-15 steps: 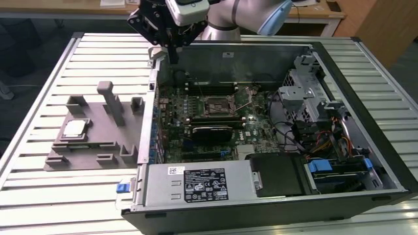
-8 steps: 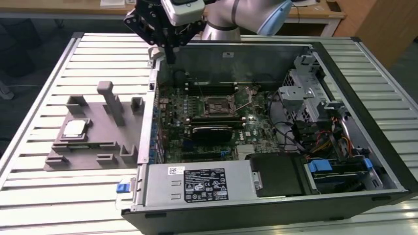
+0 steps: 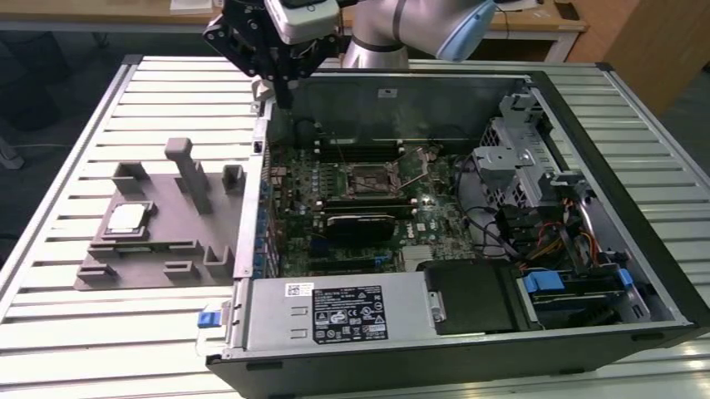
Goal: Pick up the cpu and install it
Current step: 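Reach for the cpu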
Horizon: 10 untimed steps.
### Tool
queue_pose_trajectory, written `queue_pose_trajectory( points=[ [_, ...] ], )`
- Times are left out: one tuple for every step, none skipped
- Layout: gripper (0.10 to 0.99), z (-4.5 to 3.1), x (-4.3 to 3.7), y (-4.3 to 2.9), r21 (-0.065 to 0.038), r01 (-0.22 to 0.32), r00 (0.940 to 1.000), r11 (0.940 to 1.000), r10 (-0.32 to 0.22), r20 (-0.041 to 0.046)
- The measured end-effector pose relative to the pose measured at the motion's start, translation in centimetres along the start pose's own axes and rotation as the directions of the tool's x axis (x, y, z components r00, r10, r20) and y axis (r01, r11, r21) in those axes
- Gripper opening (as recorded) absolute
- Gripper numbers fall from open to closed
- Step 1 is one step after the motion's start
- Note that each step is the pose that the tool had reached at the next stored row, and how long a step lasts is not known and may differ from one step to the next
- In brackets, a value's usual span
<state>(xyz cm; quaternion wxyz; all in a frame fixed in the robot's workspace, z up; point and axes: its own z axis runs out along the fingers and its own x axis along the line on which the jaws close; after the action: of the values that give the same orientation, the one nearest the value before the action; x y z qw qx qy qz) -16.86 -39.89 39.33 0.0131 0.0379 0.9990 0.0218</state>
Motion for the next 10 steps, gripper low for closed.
queue_pose_trajectory(
  points=[
    [0.106,0.00,0.08,-0.01,0.000,0.000,1.0000,1.0000,0.000,0.0000],
    [0.106,0.00,0.17,-0.01,0.000,0.000,1.0000,1.0000,0.000,0.0000],
    [0.106,0.00,0.25,-0.02,0.000,0.000,1.0000,1.0000,0.000,0.0000],
    [0.106,-0.01,0.33,-0.03,0.000,0.000,1.0000,1.0000,0.000,0.0000],
    [0.106,-0.01,0.40,-0.03,0.000,0.000,1.0000,1.0000,0.000,0.0000],
    [0.106,-0.01,0.49,-0.04,0.000,0.000,1.0000,1.0000,0.000,0.0000],
    [0.106,-0.01,0.57,-0.04,0.000,0.000,1.0000,1.0000,0.000,0.0000],
    [0.106,-0.02,0.66,-0.05,0.000,0.000,1.0000,1.0000,0.000,0.0000],
    [0.106,-0.02,0.76,-0.06,0.000,0.000,1.0000,1.0000,0.000,0.0000],
    [0.106,-0.02,0.86,-0.07,0.000,0.000,1.0000,1.0000,0.000,0.0000]
  ],
)
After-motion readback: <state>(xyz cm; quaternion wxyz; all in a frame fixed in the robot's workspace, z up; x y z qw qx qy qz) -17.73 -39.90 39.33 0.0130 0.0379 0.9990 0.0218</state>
